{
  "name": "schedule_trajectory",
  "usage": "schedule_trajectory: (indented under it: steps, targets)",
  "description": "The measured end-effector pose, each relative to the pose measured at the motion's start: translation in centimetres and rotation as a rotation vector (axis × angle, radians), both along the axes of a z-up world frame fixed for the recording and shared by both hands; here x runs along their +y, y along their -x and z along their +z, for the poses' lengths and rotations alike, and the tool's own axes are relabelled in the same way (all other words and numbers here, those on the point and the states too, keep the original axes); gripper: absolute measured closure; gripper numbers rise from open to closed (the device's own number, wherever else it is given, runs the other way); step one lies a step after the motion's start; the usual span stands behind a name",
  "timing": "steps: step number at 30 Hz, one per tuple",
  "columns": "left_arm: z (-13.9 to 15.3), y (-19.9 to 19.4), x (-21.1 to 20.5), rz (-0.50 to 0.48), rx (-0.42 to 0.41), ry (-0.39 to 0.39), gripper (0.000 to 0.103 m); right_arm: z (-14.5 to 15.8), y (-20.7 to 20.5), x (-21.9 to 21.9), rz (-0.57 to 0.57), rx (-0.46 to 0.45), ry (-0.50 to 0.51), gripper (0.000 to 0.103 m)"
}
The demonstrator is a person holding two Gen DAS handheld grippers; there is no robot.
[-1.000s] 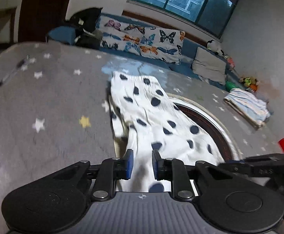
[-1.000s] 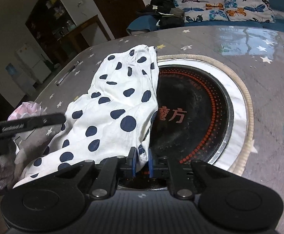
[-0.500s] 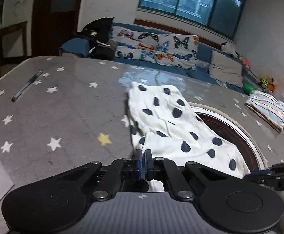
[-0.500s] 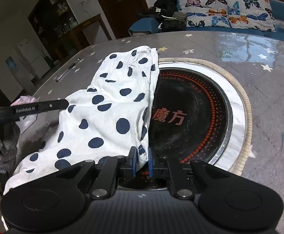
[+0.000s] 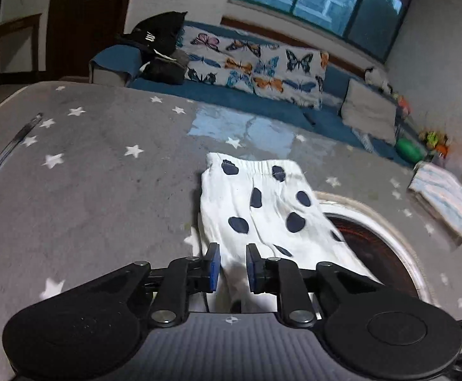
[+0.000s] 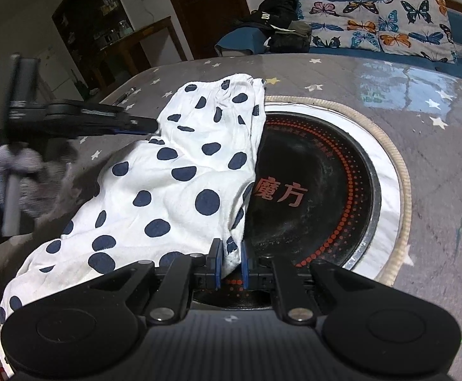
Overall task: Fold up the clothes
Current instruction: 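Fold the trouser end over with the right gripper toward the left gripper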
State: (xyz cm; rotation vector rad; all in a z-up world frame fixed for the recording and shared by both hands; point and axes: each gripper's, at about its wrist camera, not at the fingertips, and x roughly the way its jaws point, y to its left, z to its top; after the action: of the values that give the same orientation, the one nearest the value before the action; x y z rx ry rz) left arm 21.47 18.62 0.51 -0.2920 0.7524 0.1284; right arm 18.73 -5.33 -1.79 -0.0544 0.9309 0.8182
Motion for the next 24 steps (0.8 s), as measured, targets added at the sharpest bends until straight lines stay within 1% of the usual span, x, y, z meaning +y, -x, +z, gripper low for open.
schedule_trajectory:
  steps: [2, 3, 5, 9, 10, 12, 14, 17, 18, 19, 21, 22, 23, 24]
  targets:
    - [-0.7, -0.9, 0.0, -0.004, 0.011, -0.029, 0.090, 0.0, 0.0, -0.1, -0.002, 0.004, -0.003, 0.092]
    - [-0.9, -1.2, 0.0, -0.010, 0.007, -0.051, 0.094, 0.0, 0.0, -0.2, -0.001, 0.004, -0.003, 0.092]
    - [-0.9, -1.7, -0.1, -0.023, -0.008, -0.105, 0.099, 0.0, 0.1, -0.2, 0.002, 0.001, -0.001, 0.092]
    - [-0.9, -3.4, 0.2, -0.019, -0.024, -0.206, 0.100, -0.1, 0.2, -0.2, 0.007, -0.008, 0.005, 0.092]
    - [-1.1, -3.8, 0.5, -0.013, -0.016, -0.212, 0.100, -0.1, 0.3, -0.1, 0.008, -0.011, 0.007, 0.092]
    - [-1.6, -4.5, 1.1, -0.001, 0.005, -0.214, 0.100, -0.1, 0.4, -0.1, 0.011, -0.016, 0.010, 0.092]
    - [-1.5, -4.6, 1.4, 0.007, 0.005, -0.214, 0.100, 0.2, 0.4, -0.2, 0.012, -0.025, 0.019, 0.090]
    - [-0.7, -4.3, 1.7, 0.018, -0.020, -0.184, 0.098, 0.8, 0.2, -0.6, 0.008, -0.039, 0.012, 0.089]
    - [-0.4, -4.3, 1.8, 0.017, -0.032, -0.165, 0.098, 1.1, 0.2, -0.7, 0.007, -0.045, 0.006, 0.087]
    - [0.0, -4.4, 1.8, 0.014, -0.043, -0.143, 0.097, 1.4, 0.1, -0.7, 0.006, -0.051, -0.003, 0.087]
    - [0.5, -4.9, 1.6, 0.008, -0.059, -0.135, 0.090, 1.9, 0.1, -0.7, 0.012, -0.062, -0.026, 0.086]
    - [0.6, -5.3, 1.4, 0.006, -0.061, -0.143, 0.082, 2.2, 0.2, -0.5, 0.022, -0.068, -0.041, 0.086]
    - [0.5, -5.8, 1.2, 0.000, -0.056, -0.146, 0.079, 2.4, 0.3, -0.3, 0.034, -0.071, -0.054, 0.086]
    - [0.2, -6.4, 1.1, -0.009, -0.044, -0.142, 0.079, 2.6, 0.4, -0.1, 0.048, -0.073, -0.062, 0.086]
